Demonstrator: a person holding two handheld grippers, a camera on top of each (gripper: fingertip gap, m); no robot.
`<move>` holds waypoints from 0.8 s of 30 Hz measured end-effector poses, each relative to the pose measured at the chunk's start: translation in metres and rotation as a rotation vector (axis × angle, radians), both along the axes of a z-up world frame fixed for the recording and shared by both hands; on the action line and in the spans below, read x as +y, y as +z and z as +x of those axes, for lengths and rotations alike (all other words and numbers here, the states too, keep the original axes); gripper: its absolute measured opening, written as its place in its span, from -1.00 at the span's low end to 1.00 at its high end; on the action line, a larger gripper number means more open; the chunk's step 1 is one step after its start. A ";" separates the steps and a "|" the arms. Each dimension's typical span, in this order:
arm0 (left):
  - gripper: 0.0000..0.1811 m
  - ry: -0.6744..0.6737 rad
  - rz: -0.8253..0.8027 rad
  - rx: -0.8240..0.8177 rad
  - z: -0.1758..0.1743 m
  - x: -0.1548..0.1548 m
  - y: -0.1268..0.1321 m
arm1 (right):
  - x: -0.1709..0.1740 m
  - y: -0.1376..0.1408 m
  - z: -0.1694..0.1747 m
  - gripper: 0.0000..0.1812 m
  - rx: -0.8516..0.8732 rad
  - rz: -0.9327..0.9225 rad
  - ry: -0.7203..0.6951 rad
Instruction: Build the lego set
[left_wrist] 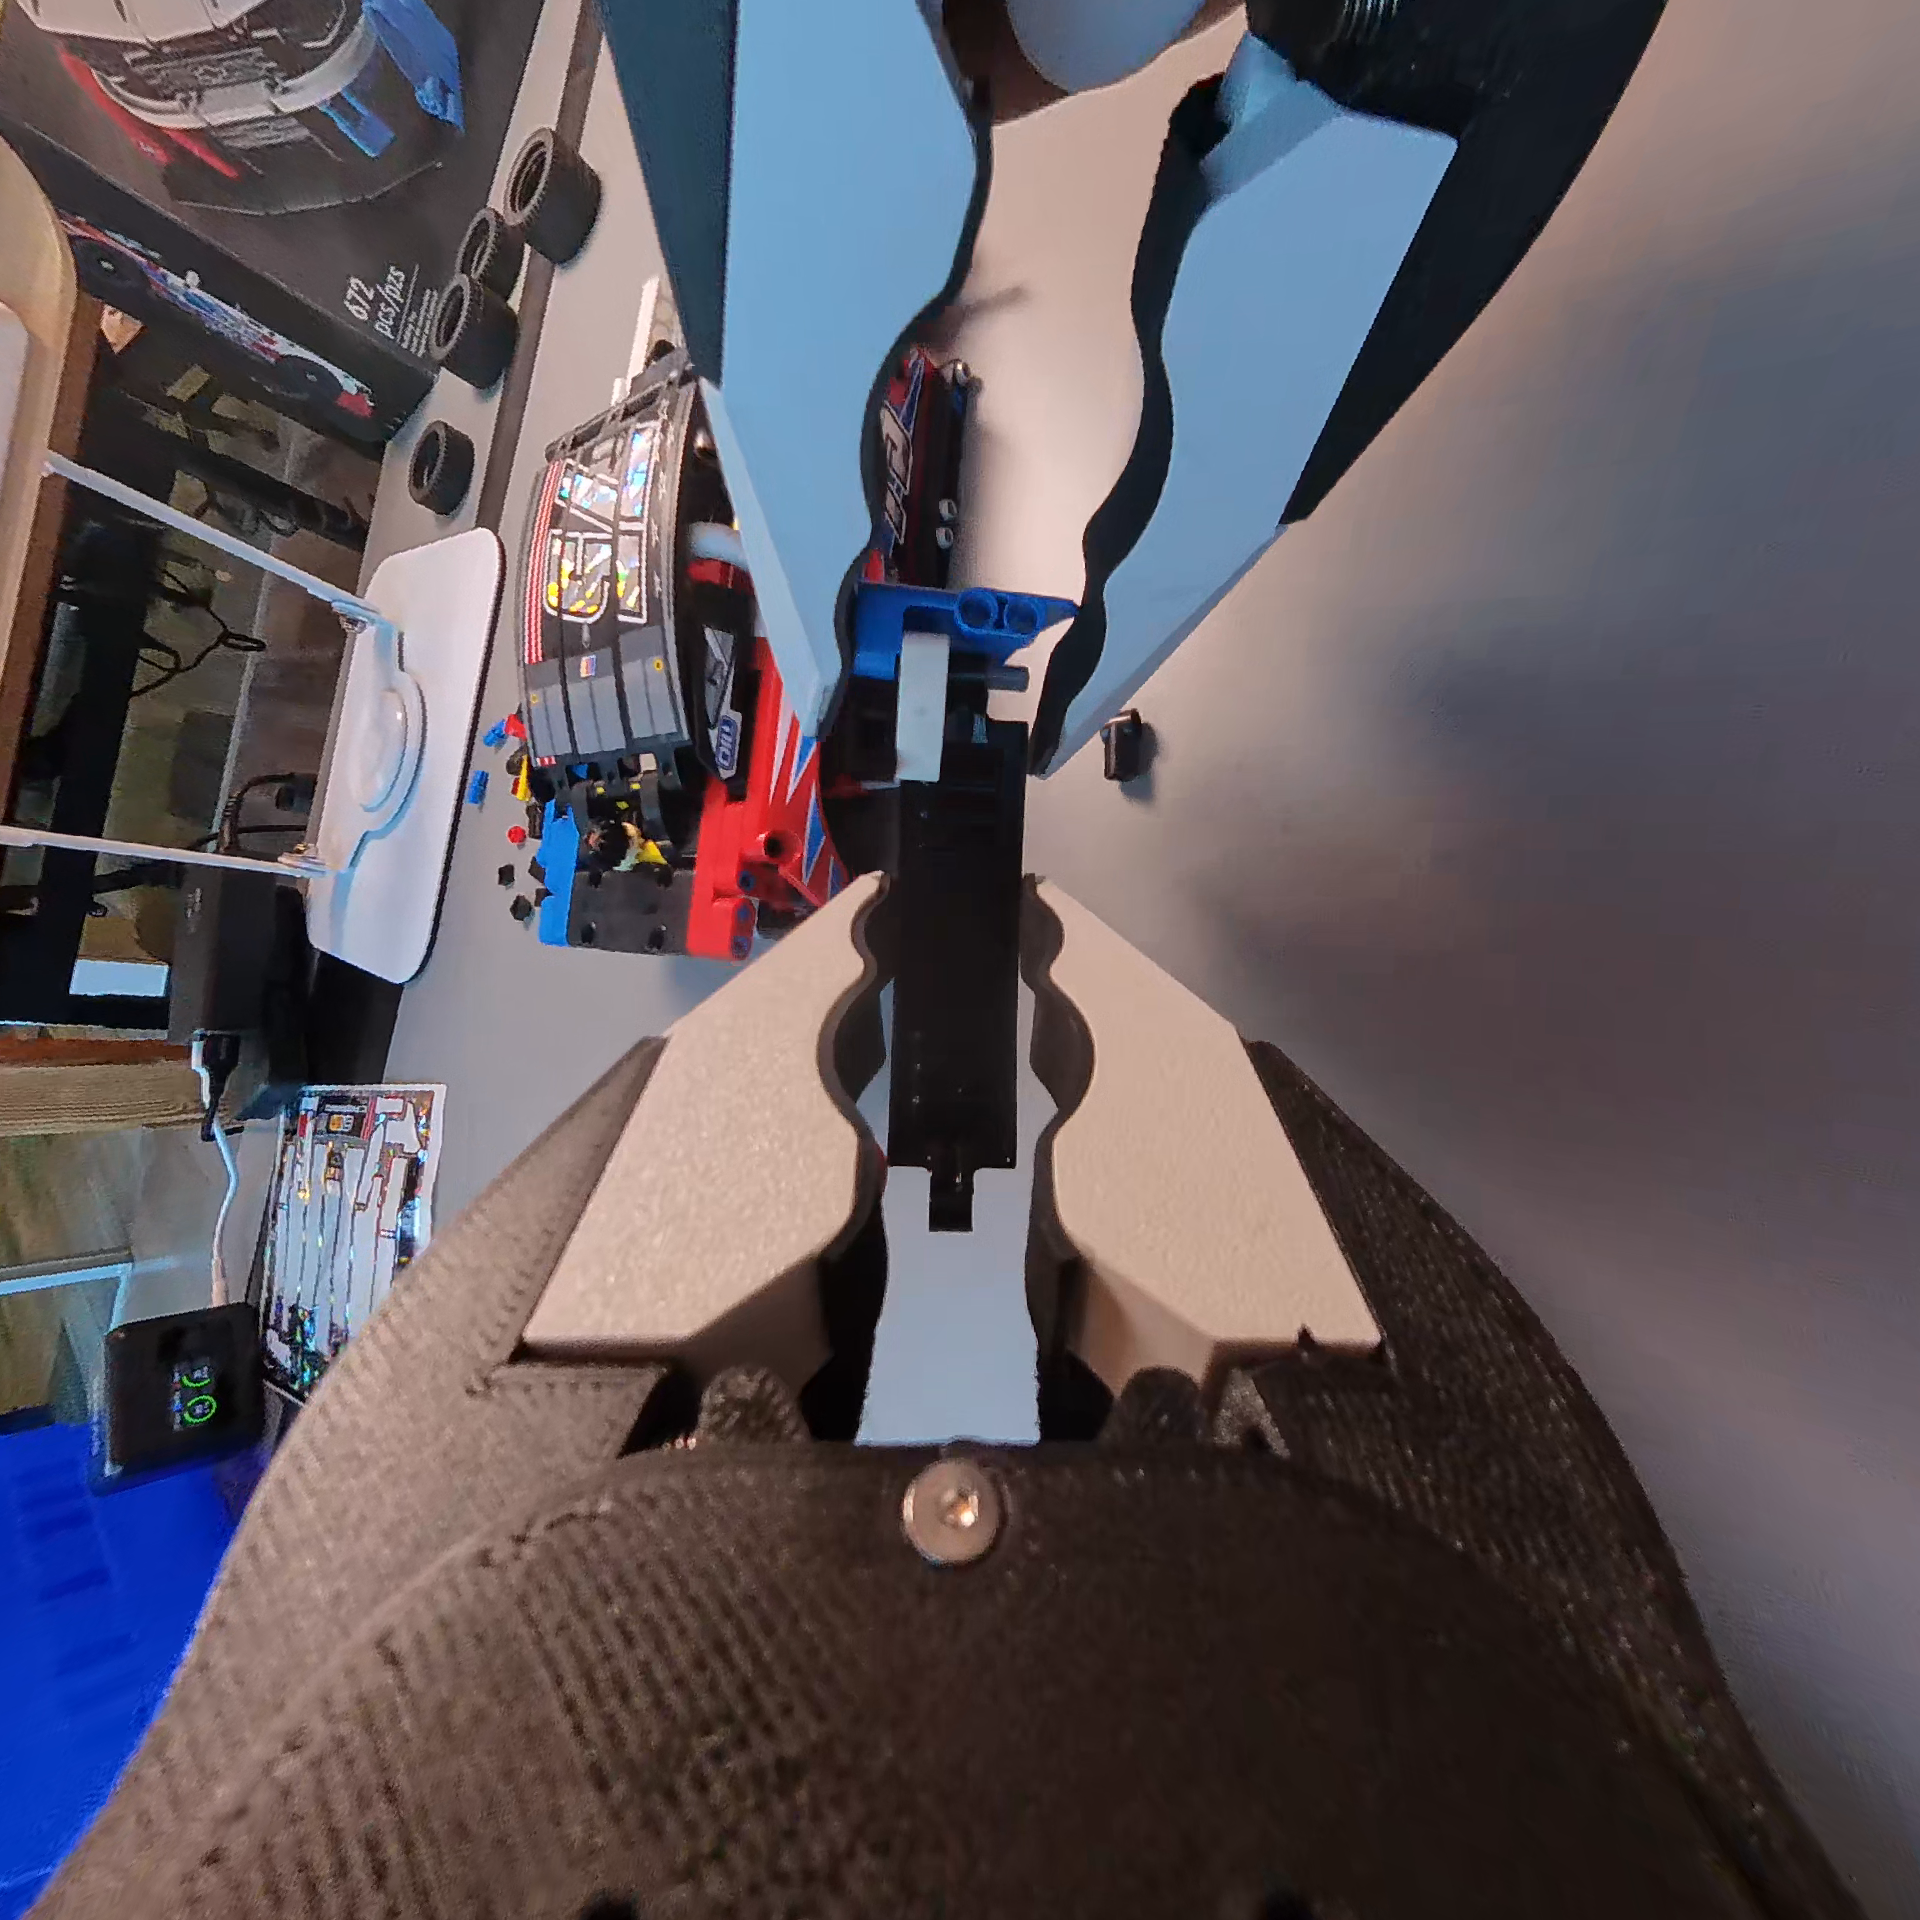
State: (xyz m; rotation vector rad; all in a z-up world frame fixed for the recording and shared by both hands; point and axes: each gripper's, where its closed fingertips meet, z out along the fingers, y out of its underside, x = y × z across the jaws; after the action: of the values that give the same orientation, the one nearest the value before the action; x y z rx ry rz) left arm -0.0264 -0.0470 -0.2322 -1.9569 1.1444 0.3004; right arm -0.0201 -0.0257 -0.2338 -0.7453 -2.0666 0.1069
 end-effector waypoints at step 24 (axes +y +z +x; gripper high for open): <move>-0.56 -0.106 -0.675 -1.068 0.035 -0.027 0.020 | -0.035 0.010 0.002 -0.63 0.014 -0.018 0.204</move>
State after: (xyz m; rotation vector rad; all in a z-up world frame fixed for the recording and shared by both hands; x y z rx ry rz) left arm 0.0087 -0.0740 -0.2120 -2.0886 0.6213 -1.1988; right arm -0.0180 -0.0604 -0.2235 -0.5412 -2.1268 0.2446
